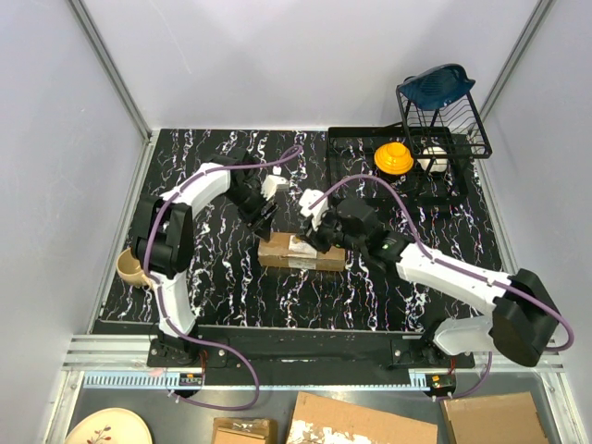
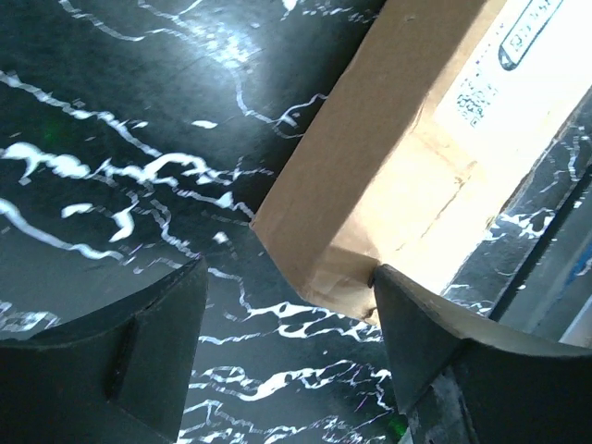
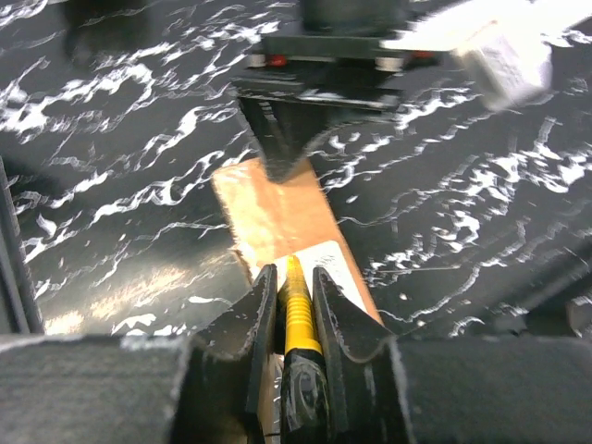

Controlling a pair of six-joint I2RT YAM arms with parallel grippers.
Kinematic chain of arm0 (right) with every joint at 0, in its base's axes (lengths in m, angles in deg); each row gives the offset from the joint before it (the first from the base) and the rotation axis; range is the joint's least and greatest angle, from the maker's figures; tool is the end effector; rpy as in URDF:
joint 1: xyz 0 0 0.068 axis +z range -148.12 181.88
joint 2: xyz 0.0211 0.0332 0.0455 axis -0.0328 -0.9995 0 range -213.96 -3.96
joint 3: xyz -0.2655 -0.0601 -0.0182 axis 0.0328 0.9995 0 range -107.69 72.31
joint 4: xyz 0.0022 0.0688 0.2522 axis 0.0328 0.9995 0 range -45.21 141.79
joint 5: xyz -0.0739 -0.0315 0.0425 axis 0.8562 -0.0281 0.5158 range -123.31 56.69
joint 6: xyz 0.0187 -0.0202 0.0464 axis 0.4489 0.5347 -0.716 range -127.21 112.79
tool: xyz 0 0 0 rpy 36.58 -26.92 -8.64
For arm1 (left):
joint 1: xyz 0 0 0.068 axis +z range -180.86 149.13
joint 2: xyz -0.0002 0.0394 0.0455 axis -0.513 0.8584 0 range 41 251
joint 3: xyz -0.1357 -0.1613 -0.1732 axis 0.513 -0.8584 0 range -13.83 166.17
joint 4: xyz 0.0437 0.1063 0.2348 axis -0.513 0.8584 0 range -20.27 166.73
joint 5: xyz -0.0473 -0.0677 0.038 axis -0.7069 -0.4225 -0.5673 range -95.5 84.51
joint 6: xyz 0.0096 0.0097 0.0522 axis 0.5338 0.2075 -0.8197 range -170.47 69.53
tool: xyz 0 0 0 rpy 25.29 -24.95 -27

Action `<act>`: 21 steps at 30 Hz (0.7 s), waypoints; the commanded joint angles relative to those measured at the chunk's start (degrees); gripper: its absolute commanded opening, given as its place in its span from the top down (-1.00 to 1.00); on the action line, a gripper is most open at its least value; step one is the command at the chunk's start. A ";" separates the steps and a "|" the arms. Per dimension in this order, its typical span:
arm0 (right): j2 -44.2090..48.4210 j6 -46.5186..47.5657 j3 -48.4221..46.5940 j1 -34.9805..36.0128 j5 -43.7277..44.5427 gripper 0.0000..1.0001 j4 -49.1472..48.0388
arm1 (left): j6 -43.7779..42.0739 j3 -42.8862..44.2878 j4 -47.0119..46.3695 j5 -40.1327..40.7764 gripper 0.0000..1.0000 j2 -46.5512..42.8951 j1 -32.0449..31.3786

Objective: Unpack the express box
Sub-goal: Cut the express box at the center of the board.

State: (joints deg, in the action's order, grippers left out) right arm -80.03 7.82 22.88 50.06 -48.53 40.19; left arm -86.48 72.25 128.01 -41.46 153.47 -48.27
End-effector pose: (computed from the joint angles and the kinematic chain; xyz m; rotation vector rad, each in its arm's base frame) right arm 0.1949 0.2319 0.2728 -1.1945 1.5994 0.6370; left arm 0.3531 -0.1326 0.1999 1.3052 2.4994 -0.8818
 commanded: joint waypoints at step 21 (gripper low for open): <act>16.76 -41.04 3.90 -0.46 45.63 1.00 32.11 | -0.03 12.44 -6.07 2.57 -0.57 1.25 -14.85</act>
State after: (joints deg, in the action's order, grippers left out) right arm -62.00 -28.14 25.96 49.80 -6.70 69.19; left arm -86.59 84.84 126.35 -37.99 151.39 -63.75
